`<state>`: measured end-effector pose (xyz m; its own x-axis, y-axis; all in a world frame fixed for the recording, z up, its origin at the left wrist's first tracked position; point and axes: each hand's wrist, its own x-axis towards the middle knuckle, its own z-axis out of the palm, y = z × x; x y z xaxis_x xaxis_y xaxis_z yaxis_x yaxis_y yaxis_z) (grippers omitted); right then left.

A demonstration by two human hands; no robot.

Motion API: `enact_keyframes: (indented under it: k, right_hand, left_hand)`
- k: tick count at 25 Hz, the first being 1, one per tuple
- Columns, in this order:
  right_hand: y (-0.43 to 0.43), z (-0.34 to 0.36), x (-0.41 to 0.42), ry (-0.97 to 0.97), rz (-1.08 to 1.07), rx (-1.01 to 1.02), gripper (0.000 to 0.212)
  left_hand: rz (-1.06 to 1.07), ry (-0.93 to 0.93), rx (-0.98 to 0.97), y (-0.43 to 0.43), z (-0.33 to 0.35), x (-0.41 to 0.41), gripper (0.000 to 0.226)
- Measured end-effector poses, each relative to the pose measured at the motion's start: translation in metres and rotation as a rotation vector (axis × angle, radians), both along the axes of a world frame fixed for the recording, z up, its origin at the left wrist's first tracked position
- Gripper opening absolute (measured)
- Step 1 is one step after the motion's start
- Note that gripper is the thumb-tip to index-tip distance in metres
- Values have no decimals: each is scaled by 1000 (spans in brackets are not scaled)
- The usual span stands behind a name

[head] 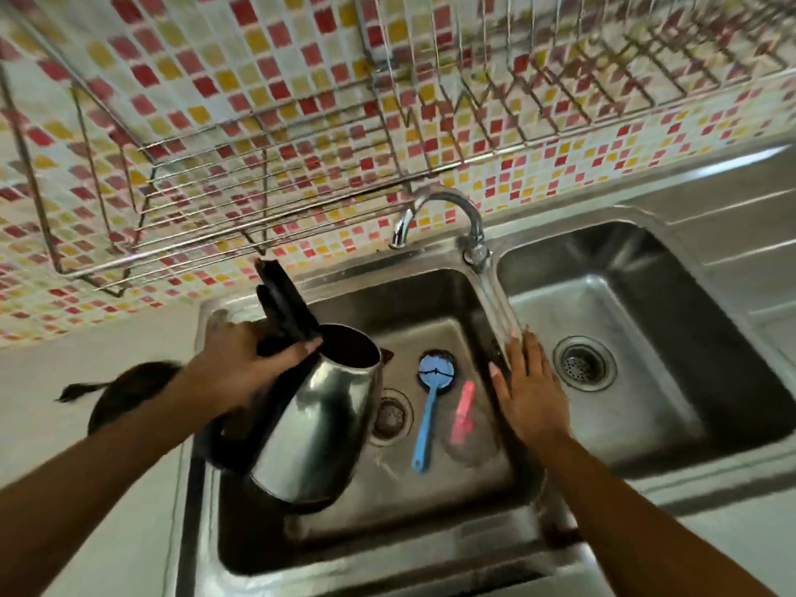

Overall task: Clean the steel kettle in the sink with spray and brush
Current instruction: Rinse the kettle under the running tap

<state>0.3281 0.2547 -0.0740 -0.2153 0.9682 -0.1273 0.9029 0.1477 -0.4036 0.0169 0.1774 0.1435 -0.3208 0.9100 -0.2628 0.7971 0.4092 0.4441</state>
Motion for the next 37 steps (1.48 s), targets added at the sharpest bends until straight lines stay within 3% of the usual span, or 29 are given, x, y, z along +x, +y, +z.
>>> enact_keyframes:
  k: [2,6,8,10,13,16,18,20,21,23,25,27,32,34,37]
  right_hand:
    - [10,7,-5,65,-11,-28,87]
    - [61,55,-34,470,-64,-65,67]
    - [93,85,-50,622,-75,-136,65]
    - [108,93,-66,582,44,-120,59]
    - [107,65,-67,259,306,-33,50]
    - [123,43,-62,10,520,-203,61]
    - [133,47,-70,91,484,-291,52]
    - [126,67,-86,356,296,-267,31]
    - [116,81,-97,505,210,-254,30]
    - [81,112,-122,668,176,-229,49]
    - [47,127,-138,589,312,19,66]
    - [30,110,-137,491,478,260,61]
    - [61,84,-127,536,263,-27,69]
    - [58,98,-148,517,320,90,59]
    - [24,100,-154,376,525,378,61]
  left_hand:
    - [101,-140,131,-13,-14,-6,37]
    - [238,-389,286,-18,-32,-3,32]
    - [291,-431,350,-14,-36,2,41]
    - [379,-460,402,-10,-39,8,47]
    - [534,-591,433,-2,-48,19,42]
    - [634,-699,467,9,-53,30,42]
    - [682,-740,496,18,-55,37,48]
    - [721,-786,508,28,-58,45,50]
    - [739,-796,507,32,-60,49,51]
    - [762,-798,512,41,-64,57,53]
    - [779,-798,530,48,-67,61,52]
    - [809,-821,547,51,-68,60,50]
    - [851,-863,577,45,-66,57,49]
    - [870,-881,596,45,-65,52,49]
    - [906,-866,598,46,-64,42,50]
